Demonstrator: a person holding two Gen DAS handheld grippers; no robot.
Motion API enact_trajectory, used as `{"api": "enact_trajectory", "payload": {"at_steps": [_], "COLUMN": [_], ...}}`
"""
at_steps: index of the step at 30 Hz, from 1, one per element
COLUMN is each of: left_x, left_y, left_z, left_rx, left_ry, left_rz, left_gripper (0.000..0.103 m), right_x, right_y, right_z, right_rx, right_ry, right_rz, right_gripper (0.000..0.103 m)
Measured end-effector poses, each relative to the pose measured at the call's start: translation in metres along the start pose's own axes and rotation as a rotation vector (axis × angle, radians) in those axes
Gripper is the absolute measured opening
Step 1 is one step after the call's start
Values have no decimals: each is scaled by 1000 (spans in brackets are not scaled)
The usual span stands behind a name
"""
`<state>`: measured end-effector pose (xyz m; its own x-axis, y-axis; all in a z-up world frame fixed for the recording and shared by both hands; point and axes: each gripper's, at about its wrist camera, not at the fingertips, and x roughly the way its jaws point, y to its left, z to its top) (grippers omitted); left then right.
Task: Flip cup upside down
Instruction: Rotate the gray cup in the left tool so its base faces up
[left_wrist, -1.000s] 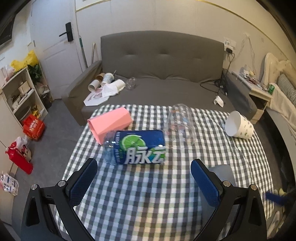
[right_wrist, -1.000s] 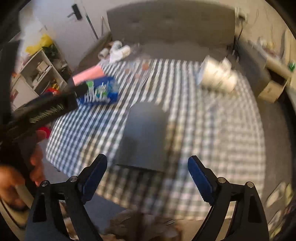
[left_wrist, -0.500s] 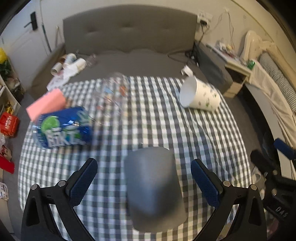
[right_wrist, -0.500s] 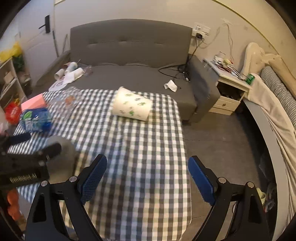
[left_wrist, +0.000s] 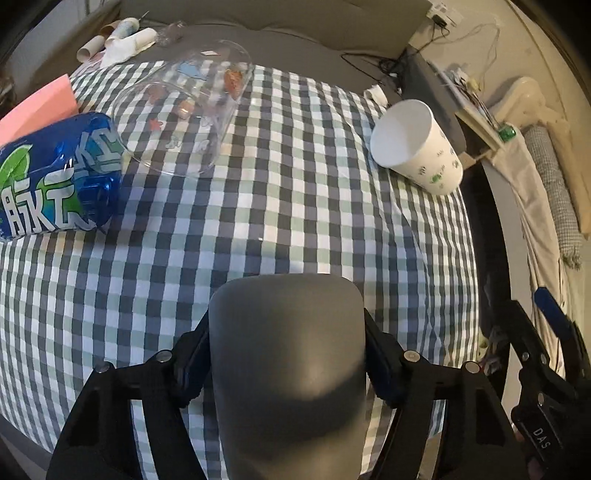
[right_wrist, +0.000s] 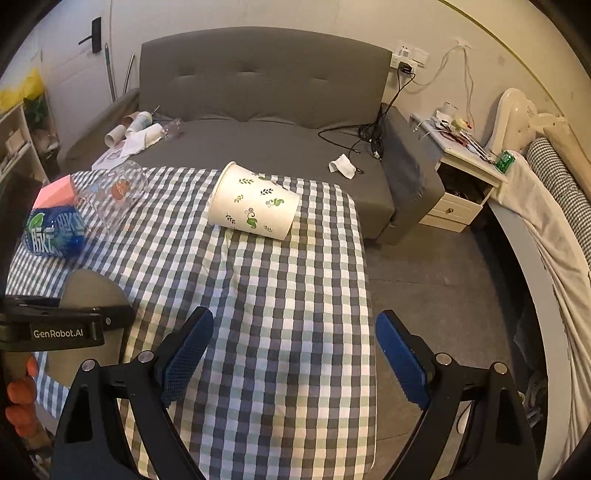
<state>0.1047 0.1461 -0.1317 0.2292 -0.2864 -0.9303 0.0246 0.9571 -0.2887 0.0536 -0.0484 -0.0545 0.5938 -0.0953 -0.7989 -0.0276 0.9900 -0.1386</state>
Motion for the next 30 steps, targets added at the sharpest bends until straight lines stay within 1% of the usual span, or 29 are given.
{"api": "enact_trajectory", "payload": {"at_steps": [3, 6, 10, 11, 15, 18, 22, 25, 28, 30], "left_x": [-8, -20, -48, -50, -64, -61, -55, -46, -37, -32], "left_y": [-3, -4, -7, -5, -8, -16, -27, -32, -42, -52], "left_z": [-2, -2, -2, 3, 10, 16, 26, 30, 32, 33], "left_rx": [18, 32, 79, 92, 118, 145, 167, 189, 241, 298], "left_ry": [-17, -70, -193, -223, -341, -414, -522, -593, -644, -690], "left_rz": [-4, 4, 54, 69, 74, 84, 57, 54, 49, 68], "left_gripper": [72, 72, 72, 72, 72, 72, 72, 72, 72, 72], "right_x": [-2, -4, -9, -9, -10, -10, -10, -8, -6, -4], "right_y": [3, 7, 11, 11, 11, 11, 10, 9, 8, 8], "right_z": [1, 0, -1, -1, -2, -2, -2, -2, -3, -2], "right_rx": [-5, -11, -17, -17, -17, -15, -15, -8, -4, -1], "right_ry": [-4, -6, -16, -17, -17, -18, -18, -11, -6, -2], "right_rz": [1, -1, 0, 0, -3, -2, -3, -2, -2, -1], "right_gripper": [90, 90, 90, 90, 90, 90, 90, 90, 90, 90]}}
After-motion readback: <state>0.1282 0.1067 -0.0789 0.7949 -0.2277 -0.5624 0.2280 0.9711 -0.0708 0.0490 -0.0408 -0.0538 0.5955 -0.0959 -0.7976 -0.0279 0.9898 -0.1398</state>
